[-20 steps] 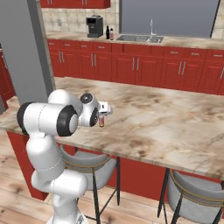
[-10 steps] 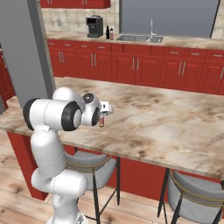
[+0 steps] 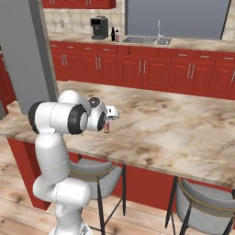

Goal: Place the large bottle from the dining counter next to the other large bottle outside the sink, and place the small bottle from the dining counter next to the other small bottle inside the sink.

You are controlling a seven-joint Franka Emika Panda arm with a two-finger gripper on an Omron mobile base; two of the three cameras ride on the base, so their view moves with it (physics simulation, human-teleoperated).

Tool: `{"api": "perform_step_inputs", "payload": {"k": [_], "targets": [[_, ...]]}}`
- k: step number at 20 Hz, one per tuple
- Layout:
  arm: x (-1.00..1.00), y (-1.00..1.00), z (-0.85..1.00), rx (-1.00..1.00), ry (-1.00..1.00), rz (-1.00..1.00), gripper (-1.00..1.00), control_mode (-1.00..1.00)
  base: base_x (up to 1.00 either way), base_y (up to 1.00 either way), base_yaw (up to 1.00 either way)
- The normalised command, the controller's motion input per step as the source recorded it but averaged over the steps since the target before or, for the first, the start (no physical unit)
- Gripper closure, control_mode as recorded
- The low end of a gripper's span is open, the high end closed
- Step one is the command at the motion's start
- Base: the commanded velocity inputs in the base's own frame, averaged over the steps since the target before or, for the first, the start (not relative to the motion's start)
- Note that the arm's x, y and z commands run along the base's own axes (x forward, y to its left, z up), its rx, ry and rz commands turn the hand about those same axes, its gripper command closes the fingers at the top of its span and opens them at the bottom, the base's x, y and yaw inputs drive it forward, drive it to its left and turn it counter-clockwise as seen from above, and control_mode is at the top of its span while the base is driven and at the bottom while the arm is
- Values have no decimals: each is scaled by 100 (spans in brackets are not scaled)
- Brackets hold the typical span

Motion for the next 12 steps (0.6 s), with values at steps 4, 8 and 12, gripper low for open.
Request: {"api": "perform_step_inputs", "payload": {"k": [4, 8, 12], "targets": [[15, 0, -1, 0, 0, 0, 100, -100, 0, 0, 0], [7, -1, -1, 0, 0, 0, 100, -100, 0, 0, 0], [0, -2, 0, 0, -1, 0, 100, -100, 0, 0, 0]]}}
